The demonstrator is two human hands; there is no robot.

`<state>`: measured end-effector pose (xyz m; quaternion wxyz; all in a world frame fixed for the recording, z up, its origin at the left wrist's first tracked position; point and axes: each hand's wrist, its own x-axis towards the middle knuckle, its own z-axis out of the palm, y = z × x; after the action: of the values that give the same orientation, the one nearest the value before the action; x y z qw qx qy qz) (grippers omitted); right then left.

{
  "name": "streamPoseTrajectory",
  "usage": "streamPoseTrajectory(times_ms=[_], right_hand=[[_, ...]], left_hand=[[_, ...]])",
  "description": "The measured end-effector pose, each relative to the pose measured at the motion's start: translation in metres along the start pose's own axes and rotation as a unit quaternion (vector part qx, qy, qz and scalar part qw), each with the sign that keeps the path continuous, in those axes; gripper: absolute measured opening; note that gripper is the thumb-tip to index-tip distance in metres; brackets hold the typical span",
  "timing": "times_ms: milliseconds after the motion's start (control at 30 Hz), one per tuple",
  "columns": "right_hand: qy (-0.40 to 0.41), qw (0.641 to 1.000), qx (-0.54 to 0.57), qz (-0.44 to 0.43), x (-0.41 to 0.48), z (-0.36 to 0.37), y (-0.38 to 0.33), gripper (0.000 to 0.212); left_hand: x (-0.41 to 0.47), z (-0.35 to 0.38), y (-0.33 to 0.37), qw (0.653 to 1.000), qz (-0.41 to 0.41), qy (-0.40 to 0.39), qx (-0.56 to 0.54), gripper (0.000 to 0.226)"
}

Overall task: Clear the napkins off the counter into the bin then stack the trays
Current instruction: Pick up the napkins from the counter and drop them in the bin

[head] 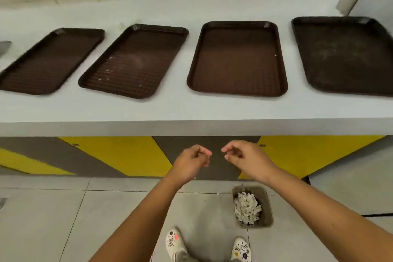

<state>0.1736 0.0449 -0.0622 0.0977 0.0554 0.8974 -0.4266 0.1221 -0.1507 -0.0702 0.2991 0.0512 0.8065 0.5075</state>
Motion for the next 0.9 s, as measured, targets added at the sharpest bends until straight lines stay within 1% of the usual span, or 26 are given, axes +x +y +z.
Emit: streamPoseTrajectory(times_ms=[133, 233, 467, 567, 700, 900], right_hand=[[-0.007, 0.998, 0.000, -0.061, 0.039, 0.004, -0.083, 0.011], [0.026, 0.995, 0.008, -0.097, 0.068, 0.010, -0.139, 0.011], [0.045, 0.988, 0.021, -0.149, 0.142, 0.031, -0.239, 0.013], [0.054, 0.984, -0.004, -0.172, 0.178, 0.029, -0.271, 0.014], [0.067, 0.980, -0.022, -0.186, 0.232, 0.021, -0.300, 0.012], [0.061, 0.977, -0.057, -0.196, 0.309, 0.014, -0.312, 0.014]], left_hand=[[-0.023, -0.103, 0.020, 0.995, 0.052, 0.082, 0.013, 0.016], [-0.036, -0.180, 0.029, 0.988, 0.062, 0.135, 0.043, 0.011], [-0.036, -0.326, 0.043, 0.973, 0.086, 0.193, 0.096, 0.010], [-0.022, -0.374, 0.058, 0.965, 0.098, 0.223, 0.098, 0.009], [0.015, -0.421, 0.076, 0.963, 0.107, 0.226, 0.096, 0.010], [0.081, -0.464, 0.086, 0.957, 0.123, 0.250, 0.079, 0.007]])
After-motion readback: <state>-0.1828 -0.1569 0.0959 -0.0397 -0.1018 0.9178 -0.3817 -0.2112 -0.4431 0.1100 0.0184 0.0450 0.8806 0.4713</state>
